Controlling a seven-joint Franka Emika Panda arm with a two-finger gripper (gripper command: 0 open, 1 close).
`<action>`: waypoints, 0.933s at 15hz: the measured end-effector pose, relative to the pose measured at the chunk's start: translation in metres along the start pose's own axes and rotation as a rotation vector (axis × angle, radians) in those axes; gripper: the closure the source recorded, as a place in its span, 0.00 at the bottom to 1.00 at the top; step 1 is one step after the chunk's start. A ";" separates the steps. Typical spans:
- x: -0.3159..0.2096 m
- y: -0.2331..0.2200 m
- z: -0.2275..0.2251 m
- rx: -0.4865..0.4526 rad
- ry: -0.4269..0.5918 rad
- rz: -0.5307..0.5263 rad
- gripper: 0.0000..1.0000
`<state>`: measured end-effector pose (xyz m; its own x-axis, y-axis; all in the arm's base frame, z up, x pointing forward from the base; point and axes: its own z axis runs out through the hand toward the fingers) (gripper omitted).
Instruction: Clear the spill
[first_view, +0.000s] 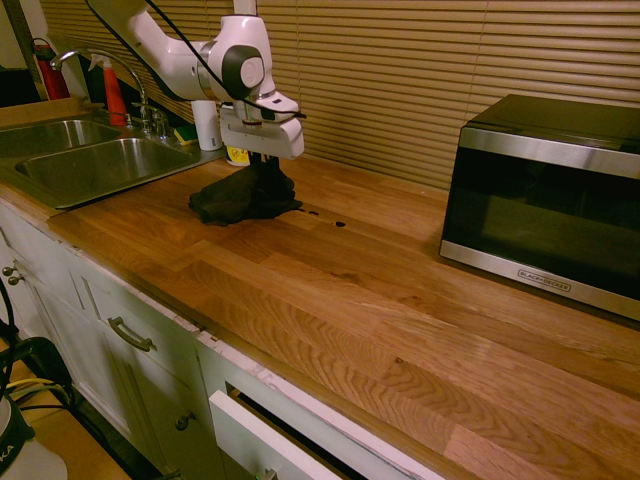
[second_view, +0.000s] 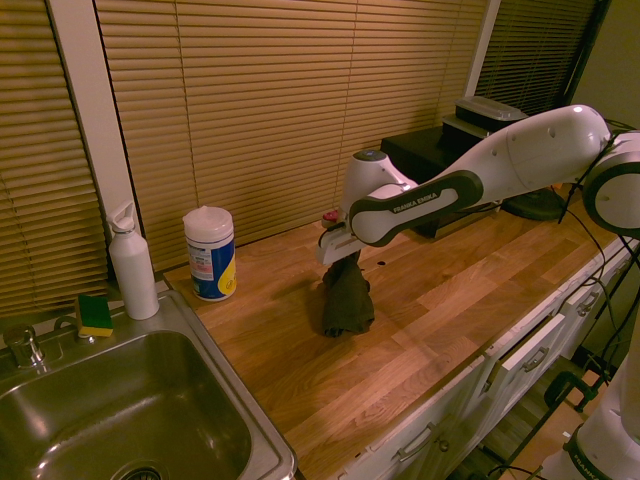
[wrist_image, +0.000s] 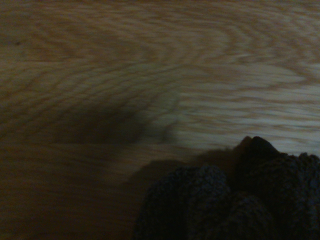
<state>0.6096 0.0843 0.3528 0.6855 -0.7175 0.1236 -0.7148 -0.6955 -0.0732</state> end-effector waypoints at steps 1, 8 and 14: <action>0.008 0.006 0.000 -0.003 0.004 0.013 1.00; 0.070 0.059 0.004 0.018 -0.009 0.102 1.00; 0.078 0.066 0.004 0.043 -0.026 0.100 1.00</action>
<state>0.6159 -0.0177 0.3533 0.6150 -0.7836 0.0875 -0.7735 -0.6211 -0.1262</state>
